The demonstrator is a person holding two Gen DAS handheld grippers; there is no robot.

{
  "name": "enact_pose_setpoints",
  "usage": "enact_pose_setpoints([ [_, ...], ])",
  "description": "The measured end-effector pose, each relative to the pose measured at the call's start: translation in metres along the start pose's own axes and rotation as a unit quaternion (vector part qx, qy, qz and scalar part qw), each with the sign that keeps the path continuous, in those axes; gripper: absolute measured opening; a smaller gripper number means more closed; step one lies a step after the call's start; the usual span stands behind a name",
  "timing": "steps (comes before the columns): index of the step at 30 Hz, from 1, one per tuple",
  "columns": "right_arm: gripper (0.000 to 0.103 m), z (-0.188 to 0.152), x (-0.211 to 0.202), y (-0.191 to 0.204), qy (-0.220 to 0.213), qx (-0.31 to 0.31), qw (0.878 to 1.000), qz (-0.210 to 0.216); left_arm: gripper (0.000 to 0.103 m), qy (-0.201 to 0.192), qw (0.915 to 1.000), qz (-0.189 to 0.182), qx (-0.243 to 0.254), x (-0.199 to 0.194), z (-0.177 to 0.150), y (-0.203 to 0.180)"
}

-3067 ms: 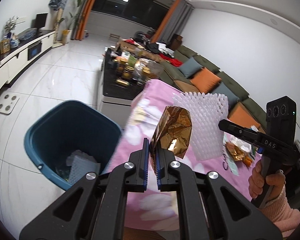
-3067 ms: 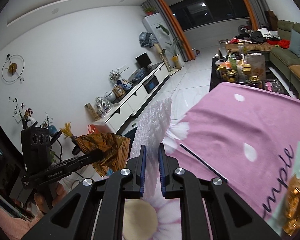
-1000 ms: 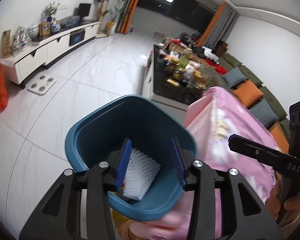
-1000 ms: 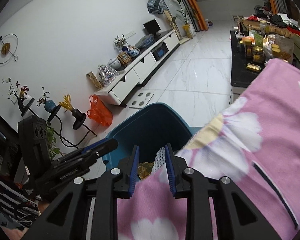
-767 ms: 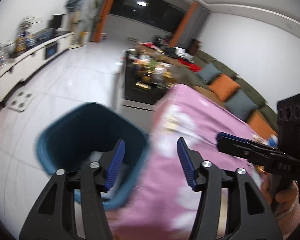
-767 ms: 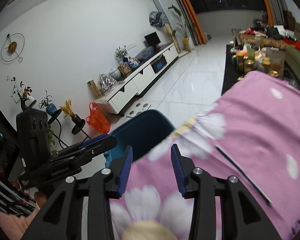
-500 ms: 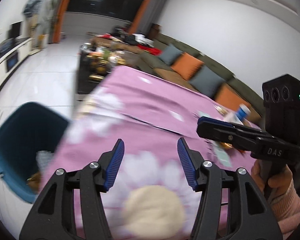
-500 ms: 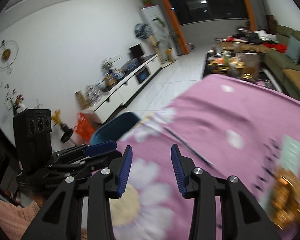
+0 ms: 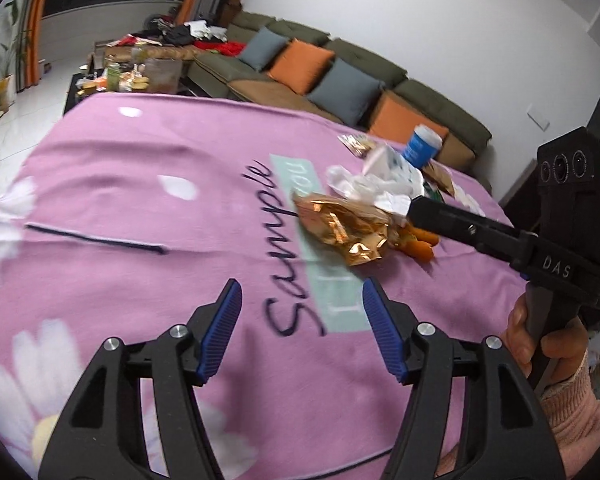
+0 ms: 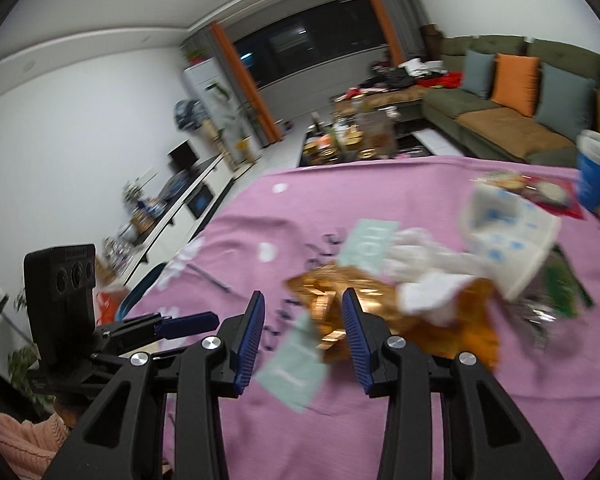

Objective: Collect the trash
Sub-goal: 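Move both open grippers back over the table toward the remaining trash, then close the left gripper on the gold printed snack bag while the right gripper grasps the orange peel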

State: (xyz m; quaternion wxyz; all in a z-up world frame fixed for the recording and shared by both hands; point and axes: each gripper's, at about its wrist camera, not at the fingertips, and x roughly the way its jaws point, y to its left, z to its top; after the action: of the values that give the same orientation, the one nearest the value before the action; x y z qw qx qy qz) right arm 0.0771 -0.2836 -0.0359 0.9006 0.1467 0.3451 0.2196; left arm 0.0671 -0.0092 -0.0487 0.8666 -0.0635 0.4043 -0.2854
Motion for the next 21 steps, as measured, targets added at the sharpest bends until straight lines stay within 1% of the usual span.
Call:
enact_pose_setpoints([
  [2, 0.040, -0.001, -0.004, -0.013, -0.005, 0.013, 1.000, -0.012, 0.062, 0.007, 1.0000, -0.003, 0.003, 0.010, 0.005, -0.006],
  [5, 0.040, -0.002, -0.006, -0.029, -0.008, 0.032, 0.999, -0.024, 0.062, 0.017, 0.9998, -0.005, 0.006, 0.023, 0.013, -0.014],
  [9, 0.040, -0.006, -0.005, -0.042, -0.006, 0.052, 0.998, -0.029, 0.061, 0.035, 0.9993, -0.008, 0.002, 0.038, 0.022, -0.020],
  [12, 0.040, -0.007, -0.003, -0.051, -0.004, 0.065, 0.997, -0.032, 0.057, 0.051, 0.9987, 0.001, -0.003, 0.050, 0.028, -0.020],
  [16, 0.040, -0.010, -0.006, -0.063, -0.003, 0.070, 0.996, -0.052, 0.057, 0.065, 0.9978, -0.003, -0.018, 0.060, 0.035, -0.015],
  [21, 0.041, -0.017, -0.012, -0.080, 0.003, 0.084, 0.994, -0.071, 0.057, 0.067, 0.9974, -0.005, -0.028, 0.067, 0.043, -0.010],
])
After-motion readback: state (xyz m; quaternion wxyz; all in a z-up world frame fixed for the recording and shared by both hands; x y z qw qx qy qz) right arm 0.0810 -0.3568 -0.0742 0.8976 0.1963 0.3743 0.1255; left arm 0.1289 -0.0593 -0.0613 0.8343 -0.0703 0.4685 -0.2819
